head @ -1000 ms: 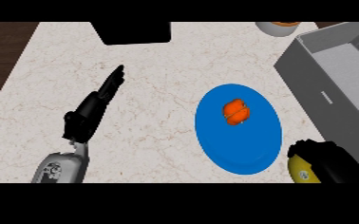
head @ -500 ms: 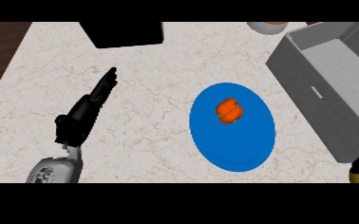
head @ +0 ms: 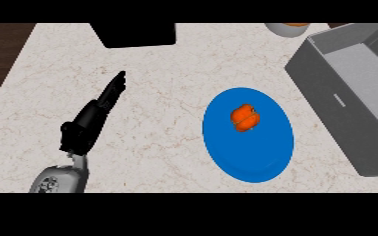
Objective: Pick the lemon from the plate and place it in the cardboard box
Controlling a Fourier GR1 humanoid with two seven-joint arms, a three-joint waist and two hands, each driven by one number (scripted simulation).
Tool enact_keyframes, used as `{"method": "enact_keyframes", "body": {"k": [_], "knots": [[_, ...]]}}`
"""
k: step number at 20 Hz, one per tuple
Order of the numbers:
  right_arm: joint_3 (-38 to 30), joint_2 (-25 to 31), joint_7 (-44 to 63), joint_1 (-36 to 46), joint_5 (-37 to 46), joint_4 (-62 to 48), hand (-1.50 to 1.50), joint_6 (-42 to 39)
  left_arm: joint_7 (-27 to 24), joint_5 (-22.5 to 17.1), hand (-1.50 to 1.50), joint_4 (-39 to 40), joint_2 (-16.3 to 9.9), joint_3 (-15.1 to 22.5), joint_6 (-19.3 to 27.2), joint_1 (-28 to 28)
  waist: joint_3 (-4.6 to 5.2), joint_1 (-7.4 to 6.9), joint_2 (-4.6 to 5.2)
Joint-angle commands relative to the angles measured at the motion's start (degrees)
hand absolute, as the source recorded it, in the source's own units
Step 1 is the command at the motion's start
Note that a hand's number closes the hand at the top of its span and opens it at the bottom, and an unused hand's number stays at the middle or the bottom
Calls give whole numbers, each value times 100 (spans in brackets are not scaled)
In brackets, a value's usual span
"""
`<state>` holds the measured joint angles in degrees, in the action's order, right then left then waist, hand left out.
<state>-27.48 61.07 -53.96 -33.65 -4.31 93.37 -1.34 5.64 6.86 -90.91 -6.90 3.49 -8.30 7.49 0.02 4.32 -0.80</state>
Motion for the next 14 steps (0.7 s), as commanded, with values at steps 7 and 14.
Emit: {"method": "enact_keyframes", "body": {"k": [7, 14], "knots": [[-1607, 624, 453, 434, -783, -1196, 150, -1679, 3, 159, 0, 64, 218, 333, -93, 201, 2, -402, 73], [-636, 628, 894, 1815, -315, -1888, 150, -1681, -36, 283, 0, 259, 333, 344, -21, 320, -3, -488, 97]]}}
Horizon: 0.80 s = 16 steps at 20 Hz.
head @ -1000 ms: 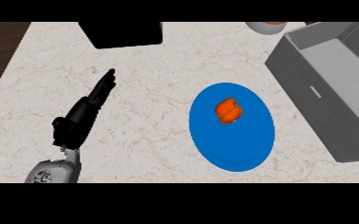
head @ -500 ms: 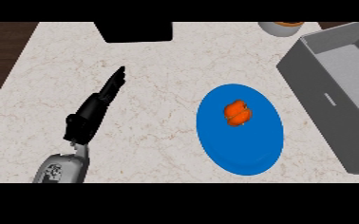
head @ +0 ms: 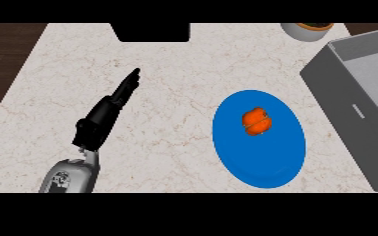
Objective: Pick the lemon from the plate and place it in the cardboard box
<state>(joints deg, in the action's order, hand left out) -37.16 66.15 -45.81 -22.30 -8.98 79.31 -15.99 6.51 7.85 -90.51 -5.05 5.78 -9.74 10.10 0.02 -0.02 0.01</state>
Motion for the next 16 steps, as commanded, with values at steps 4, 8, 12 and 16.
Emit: {"method": "enact_keyframes", "body": {"k": [4, 8, 12, 16], "knots": [[658, -4, 992, 1250, 173, -159, 150, -125, 10, -230, 0, 36, -232, -289, -315, 123, 0, -59, 7], [1197, 93, 487, 2214, 884, -1229, 150, 162, -327, -31, 0, 600, -9, -289, -67, 406, -4, -86, 28], [1907, -278, 592, 2857, 1611, -1392, 150, 699, -149, 85, 0, 236, 133, 41, -86, 99, -5, -127, 24], [2447, -752, 835, 3586, 2180, -1661, 150, 1088, -205, 119, 0, 421, 92, -105, -47, 333, -3, -122, 28]]}}
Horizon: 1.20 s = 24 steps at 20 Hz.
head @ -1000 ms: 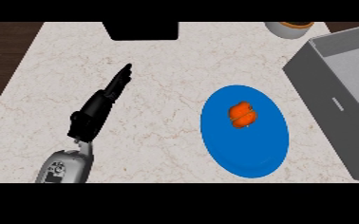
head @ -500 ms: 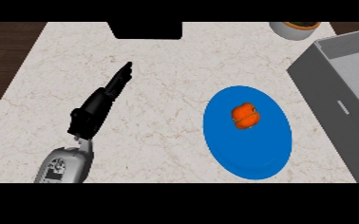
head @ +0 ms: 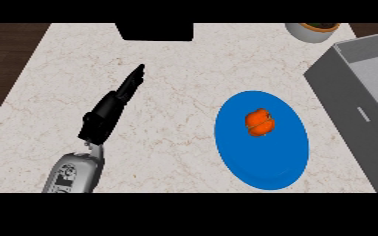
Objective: Pick the lemon from the plate and place it in the cardboard box
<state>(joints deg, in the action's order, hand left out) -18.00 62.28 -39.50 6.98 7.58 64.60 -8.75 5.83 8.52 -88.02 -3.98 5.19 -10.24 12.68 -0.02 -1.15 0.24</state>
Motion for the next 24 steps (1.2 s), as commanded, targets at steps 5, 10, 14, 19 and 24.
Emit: {"method": "enact_keyframes", "body": {"k": [5, 10, 14, 19, 24], "knots": [[873, -587, 66, 1197, 1182, -1123, 150, 339, -328, -158, 0, 19, -217, -239, -249, -139, 1, 16, -4], [1041, -1091, 289, 1512, 964, -2028, -150, -324, -128, 65, 0, 163, -38, -55, -74, 34, -3, 6, 9], [1025, -1196, -288, 2289, 1265, -3237, -150, -352, 67, 107, 0, -82, 120, 93, -16, 19, -8, -26, 14], [283, -1232, -759, 2451, 404, -3839, -150, -1057, 84, -73, 0, -389, -98, -98, -174, -137, -18, -57, 9], [-519, -819, -440, 2912, -468, -4544, -150, -2112, -82, 33, 0, -240, 21, 32, -103, -233, -21, -72, 30]]}}
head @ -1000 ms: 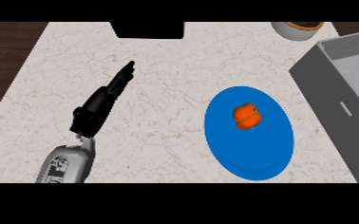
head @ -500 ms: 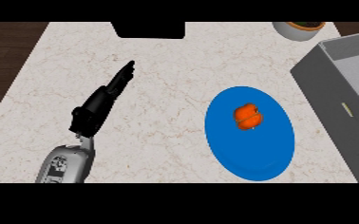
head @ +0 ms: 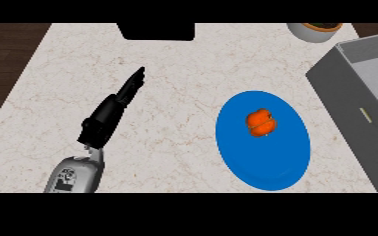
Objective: Pick the lemon from the plate and place it in the cardboard box
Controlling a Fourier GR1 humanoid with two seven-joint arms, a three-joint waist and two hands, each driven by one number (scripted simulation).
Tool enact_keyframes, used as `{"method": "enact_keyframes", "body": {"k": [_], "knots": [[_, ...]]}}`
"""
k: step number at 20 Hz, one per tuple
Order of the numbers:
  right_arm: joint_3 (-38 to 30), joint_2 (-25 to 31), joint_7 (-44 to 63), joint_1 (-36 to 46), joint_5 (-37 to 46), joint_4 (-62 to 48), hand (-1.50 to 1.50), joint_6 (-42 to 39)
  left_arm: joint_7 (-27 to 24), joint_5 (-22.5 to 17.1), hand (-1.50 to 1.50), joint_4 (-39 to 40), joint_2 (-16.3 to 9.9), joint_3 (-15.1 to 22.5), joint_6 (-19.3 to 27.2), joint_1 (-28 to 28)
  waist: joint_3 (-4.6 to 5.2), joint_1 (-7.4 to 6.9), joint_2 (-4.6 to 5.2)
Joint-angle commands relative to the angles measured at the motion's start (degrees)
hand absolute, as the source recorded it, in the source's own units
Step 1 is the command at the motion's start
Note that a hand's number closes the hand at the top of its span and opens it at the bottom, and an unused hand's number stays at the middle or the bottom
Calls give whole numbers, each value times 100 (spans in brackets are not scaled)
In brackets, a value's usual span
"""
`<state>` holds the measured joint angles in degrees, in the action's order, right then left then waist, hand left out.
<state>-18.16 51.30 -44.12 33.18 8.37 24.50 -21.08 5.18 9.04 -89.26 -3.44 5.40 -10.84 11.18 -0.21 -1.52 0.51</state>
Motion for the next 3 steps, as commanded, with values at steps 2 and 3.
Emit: {"method": "enact_keyframes", "body": {"k": [2, 3], "knots": [[-763, 423, 13, 218, -839, -778, -150, -1227, -161, -14, 0, 60, -33, -35, -18, -143, -5, 22, 15], [-771, 445, -3, 169, -839, -910, -150, -1286, -193, 71, 0, 64, -60, -20, 17, -136, -7, 6, 22]]}}
